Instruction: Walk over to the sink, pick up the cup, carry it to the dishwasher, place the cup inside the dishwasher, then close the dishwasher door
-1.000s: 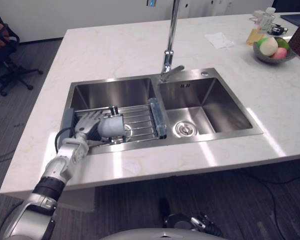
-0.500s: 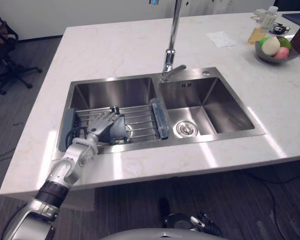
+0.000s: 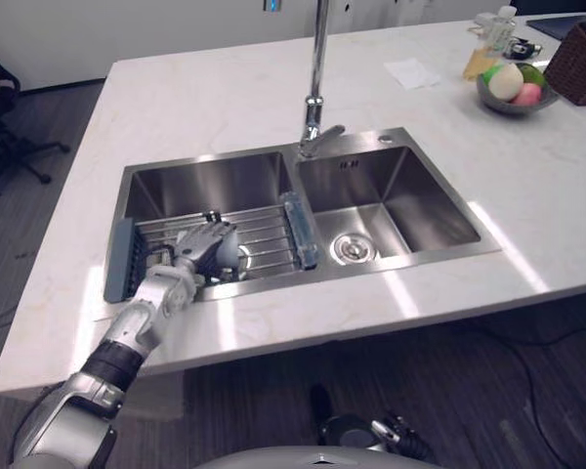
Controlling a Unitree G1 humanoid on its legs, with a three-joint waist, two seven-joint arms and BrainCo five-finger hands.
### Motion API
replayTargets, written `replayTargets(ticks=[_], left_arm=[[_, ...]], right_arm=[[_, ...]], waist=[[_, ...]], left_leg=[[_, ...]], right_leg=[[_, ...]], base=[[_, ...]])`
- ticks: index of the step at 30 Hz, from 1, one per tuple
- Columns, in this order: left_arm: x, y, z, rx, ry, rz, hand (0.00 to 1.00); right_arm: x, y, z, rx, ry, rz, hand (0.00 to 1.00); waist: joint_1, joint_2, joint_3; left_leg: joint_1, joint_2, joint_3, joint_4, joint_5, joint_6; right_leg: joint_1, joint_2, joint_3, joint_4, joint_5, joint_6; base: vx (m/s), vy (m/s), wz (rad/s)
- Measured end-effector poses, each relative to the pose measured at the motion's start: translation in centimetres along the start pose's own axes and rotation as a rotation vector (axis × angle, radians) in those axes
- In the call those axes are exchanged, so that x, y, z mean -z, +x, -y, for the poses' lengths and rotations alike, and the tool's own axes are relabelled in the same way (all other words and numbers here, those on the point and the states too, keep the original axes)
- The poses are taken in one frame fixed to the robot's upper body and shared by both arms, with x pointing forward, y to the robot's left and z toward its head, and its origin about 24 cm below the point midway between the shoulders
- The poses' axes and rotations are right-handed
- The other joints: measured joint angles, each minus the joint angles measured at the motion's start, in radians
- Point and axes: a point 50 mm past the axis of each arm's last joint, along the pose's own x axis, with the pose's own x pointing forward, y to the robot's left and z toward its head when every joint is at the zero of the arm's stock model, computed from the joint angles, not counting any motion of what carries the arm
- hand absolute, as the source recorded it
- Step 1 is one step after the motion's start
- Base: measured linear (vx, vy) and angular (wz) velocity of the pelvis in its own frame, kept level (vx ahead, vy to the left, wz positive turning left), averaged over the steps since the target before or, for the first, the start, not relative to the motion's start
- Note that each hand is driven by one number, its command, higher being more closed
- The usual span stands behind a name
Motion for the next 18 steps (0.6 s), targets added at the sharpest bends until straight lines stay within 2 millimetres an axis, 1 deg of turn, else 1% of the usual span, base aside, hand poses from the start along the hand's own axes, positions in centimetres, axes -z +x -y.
replayTargets(ticks=[5,10,13,18], left_arm=[[1.0,0.1,0.6,0.012,-0.034,-0.066,0.0],[1.9,0.4,1.1,0.087,-0.116,-0.125,0.0],[2.5,0.4,1.0,0.084,-0.19,-0.155,0.0],[3.2,0.4,0.9,0.076,-0.239,-0.187,0.0]], right_arm=[[0.0,0.0,0.1,-0.003,-0.003,-0.004,0.0],[0.0,-0.1,0.3,-0.004,-0.005,-0.021,0.0],[0.0,-0.1,0.4,-0.003,-0.005,-0.024,0.0],[0.1,-0.1,0.3,-0.004,0.001,-0.037,0.0]], waist=[[-0.016,0.013,-0.001],[-0.019,0.024,-0.003],[-0.021,0.026,-0.001],[-0.021,0.023,0.001]], left_leg=[[0.002,0.009,0.011,0.002,-0.007,-0.007],[0.005,0.017,0.013,0.004,-0.008,-0.01],[0.005,0.017,0.014,0.005,-0.008,-0.01],[0.006,0.016,0.016,0.005,-0.008,-0.01]], right_leg=[[0.0,0.01,0.004,0.0,0.0,0.0],[0.0,0.02,0.006,0.0,-0.003,-0.005],[0.0,0.02,0.007,0.0,-0.006,-0.009],[0.0,0.02,0.009,0.0,-0.009,-0.011]], base=[[-0.04,-0.022,-0.08],[0.0,-0.004,-0.01],[0.0,0.0,0.0],[0.0,0.0,0.0]])
